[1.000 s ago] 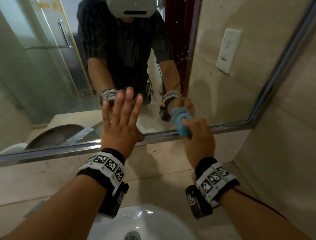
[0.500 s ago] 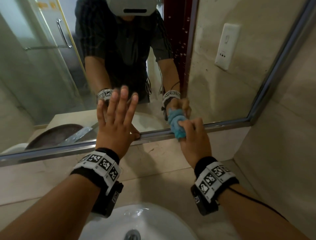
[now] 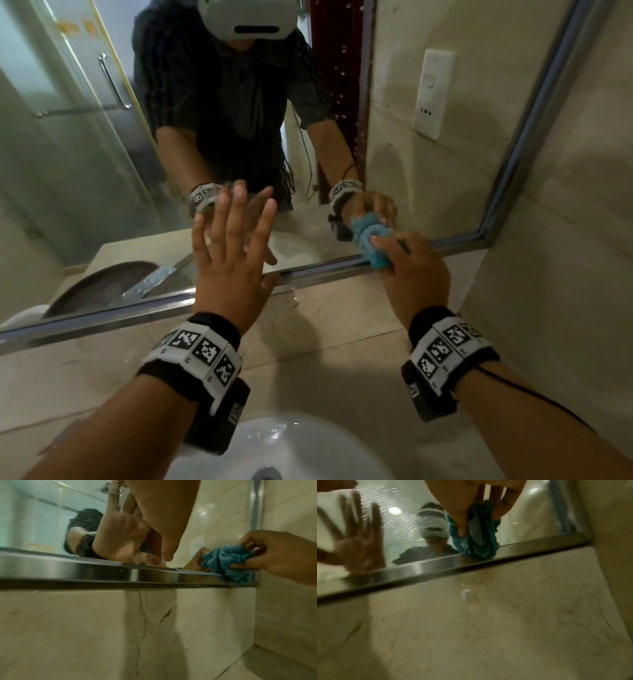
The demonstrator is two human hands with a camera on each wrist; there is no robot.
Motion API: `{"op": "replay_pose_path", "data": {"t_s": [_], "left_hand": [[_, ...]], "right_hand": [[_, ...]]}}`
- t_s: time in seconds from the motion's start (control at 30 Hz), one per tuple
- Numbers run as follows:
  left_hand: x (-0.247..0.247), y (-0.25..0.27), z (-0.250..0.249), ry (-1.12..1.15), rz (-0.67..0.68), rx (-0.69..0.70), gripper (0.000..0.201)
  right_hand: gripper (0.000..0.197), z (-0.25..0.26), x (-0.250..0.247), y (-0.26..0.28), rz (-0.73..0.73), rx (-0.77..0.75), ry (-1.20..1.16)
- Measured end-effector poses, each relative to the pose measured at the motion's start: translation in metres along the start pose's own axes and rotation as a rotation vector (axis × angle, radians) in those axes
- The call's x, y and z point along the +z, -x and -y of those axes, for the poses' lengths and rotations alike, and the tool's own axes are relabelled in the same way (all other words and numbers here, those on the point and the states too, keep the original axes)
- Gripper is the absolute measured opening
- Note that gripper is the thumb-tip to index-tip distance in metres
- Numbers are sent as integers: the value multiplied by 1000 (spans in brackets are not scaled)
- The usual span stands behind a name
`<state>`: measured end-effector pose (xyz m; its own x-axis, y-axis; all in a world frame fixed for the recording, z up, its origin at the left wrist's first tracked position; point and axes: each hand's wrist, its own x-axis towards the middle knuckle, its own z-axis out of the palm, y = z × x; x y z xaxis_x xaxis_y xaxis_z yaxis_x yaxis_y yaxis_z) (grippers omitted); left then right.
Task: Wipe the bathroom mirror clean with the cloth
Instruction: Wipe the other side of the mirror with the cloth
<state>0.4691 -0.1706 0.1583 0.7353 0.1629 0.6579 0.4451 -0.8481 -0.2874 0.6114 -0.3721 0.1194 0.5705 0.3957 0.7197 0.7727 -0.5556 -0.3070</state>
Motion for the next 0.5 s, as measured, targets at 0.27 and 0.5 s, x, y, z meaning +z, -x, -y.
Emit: {"op": "replay_pose_path", "data": {"t_s": [0.27,0.5], "left_hand": [[19,-24,-48,1,-17,92,112],[30,-24,-44,2,-46,107,117]], "right_hand": [[50,1,13,5,-118,243,-278],[34,-28,-9,-8,-142,151,-211]]}}
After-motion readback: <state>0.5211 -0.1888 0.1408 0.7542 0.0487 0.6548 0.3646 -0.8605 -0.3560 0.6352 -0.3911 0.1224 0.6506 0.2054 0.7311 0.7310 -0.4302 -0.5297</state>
